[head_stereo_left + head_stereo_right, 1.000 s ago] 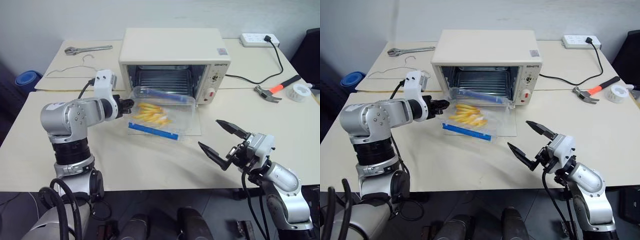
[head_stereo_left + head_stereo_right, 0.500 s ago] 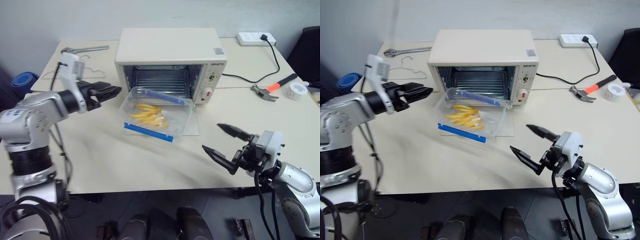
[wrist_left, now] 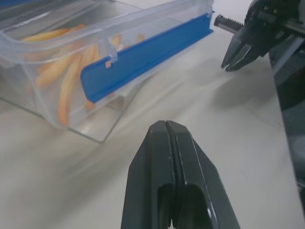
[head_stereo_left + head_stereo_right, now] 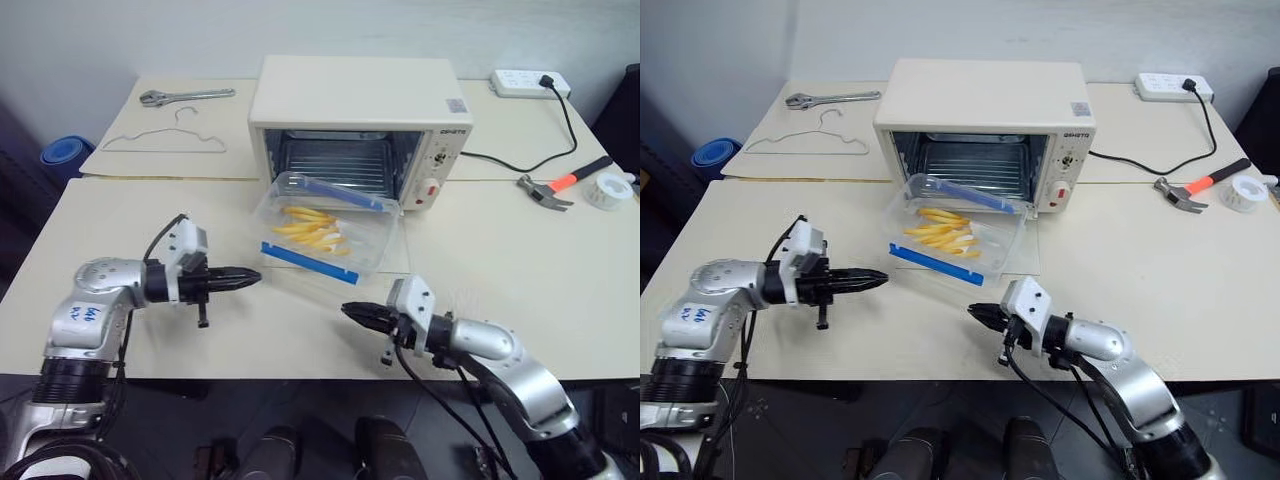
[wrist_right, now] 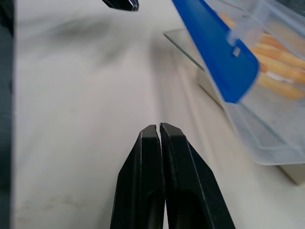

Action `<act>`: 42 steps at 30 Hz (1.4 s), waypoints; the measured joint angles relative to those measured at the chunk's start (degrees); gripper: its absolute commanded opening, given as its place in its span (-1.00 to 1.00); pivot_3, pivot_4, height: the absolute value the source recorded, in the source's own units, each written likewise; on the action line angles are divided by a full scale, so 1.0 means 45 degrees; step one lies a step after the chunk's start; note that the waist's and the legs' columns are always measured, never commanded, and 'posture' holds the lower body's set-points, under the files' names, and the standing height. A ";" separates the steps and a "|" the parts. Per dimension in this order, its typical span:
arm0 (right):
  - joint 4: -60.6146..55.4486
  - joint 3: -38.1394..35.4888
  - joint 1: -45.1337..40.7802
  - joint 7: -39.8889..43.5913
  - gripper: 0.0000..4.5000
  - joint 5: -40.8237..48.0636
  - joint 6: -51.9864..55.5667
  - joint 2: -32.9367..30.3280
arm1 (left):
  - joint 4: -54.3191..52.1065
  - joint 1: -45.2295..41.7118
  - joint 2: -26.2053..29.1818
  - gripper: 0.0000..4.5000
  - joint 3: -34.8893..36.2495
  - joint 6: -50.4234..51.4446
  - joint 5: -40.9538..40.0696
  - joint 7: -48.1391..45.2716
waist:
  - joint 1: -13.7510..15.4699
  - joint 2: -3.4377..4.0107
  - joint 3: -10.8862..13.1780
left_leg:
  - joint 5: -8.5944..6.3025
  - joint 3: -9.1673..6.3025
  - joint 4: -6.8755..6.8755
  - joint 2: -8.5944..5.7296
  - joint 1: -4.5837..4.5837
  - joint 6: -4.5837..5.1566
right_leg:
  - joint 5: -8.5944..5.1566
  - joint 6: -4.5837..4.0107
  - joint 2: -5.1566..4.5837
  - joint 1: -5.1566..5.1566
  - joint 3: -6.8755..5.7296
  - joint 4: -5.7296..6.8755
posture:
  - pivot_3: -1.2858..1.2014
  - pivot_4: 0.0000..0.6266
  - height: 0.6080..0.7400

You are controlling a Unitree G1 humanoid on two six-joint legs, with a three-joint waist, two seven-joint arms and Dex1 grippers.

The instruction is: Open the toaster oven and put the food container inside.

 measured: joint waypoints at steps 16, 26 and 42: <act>0.7781 -0.1322 -0.5732 -0.1086 -0.99 -0.1743 -0.2968 0.2086 | 0.2434 -0.2090 -0.3950 -1.00 -0.0062 -0.1663 0.1468 0.5651 | -0.0409 0.0000 -0.0002 | 0.0001 0.0021 -0.0001 0.0024 0.0004 -0.0010 | 0.0006 0.0000 0.0050 -0.0023 -0.0003 0.0016 | 0.03 -0.52 1.00; 1.1582 -0.1952 -0.7546 -0.1776 -0.99 -0.2150 -0.4669 0.3091 | 0.5737 -0.4153 -0.4833 -1.00 0.0190 -0.3601 0.2254 0.7718 | -0.0599 0.0000 -0.0003 | -0.0001 0.0010 0.0002 0.0009 -0.0009 -0.0006 | 0.0011 0.0009 0.0044 -0.0027 -0.0012 0.0035 | 0.03 -0.52 1.00; 0.8050 -0.3433 -0.3171 0.2918 -1.00 -0.0441 -0.3511 -0.1055 | 0.0368 0.1661 0.1241 0.73 0.1517 -0.1478 -0.1235 -0.0706 | -0.0752 0.0021 -0.0010 | 0.0010 0.0041 0.0026 0.0029 -0.0138 -0.0026 | 0.0027 -0.0026 0.0024 -0.0204 0.0021 0.0087 | 0.03 -0.52 1.00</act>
